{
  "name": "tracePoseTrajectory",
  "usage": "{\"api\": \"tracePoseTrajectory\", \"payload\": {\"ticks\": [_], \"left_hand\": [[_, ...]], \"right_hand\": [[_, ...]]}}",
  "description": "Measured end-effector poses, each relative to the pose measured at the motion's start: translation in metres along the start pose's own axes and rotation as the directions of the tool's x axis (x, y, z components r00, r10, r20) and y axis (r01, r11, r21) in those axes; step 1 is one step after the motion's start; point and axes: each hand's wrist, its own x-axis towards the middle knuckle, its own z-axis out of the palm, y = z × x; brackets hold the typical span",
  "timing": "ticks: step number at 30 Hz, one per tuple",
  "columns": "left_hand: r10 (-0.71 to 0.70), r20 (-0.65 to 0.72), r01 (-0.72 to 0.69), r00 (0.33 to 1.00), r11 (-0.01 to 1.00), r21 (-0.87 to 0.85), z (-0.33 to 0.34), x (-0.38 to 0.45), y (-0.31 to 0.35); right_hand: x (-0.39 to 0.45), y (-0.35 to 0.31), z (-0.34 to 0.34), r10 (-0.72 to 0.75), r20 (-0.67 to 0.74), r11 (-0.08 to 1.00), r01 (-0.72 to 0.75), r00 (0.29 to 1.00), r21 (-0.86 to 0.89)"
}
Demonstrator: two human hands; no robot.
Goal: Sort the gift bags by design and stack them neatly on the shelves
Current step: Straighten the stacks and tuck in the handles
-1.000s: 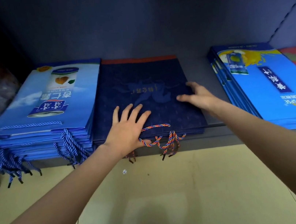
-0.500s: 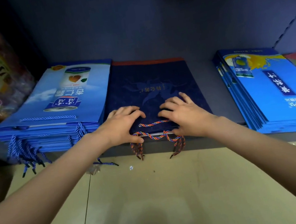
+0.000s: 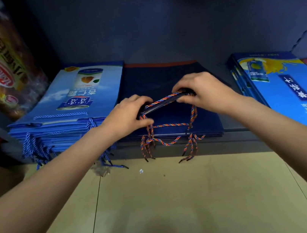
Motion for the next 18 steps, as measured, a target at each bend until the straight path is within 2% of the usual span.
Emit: {"api": "tracePoseTrajectory", "payload": {"ticks": [2, 7, 9, 12, 15, 18], "left_hand": [[0.025, -0.018, -0.025, 1.0, 0.999, 0.026, -0.005, 0.001, 0.0], [0.074, -0.001, -0.071, 0.997, 0.956, 0.284, -0.003, -0.009, 0.002], [0.058, 0.036, -0.067, 0.998, 0.92, 0.385, 0.003, -0.01, 0.002], [-0.01, 0.162, -0.081, 0.987, 0.833, 0.548, 0.018, -0.012, 0.001], [-0.052, 0.234, -0.084, 0.971, 0.84, 0.536, 0.022, -0.009, 0.001], [-0.071, 0.271, -0.044, 0.96, 0.917, 0.396, 0.016, -0.004, 0.001]], "right_hand": [[-0.004, -0.001, 0.002, -0.006, -0.052, 1.0, 0.006, 0.999, -0.01], [-0.009, -0.002, 0.005, 0.014, -0.068, 0.992, -0.023, 0.998, -0.128], [-0.02, -0.005, 0.017, -0.015, -0.047, 0.984, 0.007, 0.999, -0.176], [-0.042, -0.006, 0.053, -0.02, 0.061, 0.956, 0.037, 0.998, -0.29], [-0.05, -0.008, 0.073, 0.097, 0.207, 0.948, -0.028, 0.974, -0.316], [-0.047, -0.002, 0.07, 0.168, 0.26, 0.941, -0.076, 0.951, -0.329]]}}
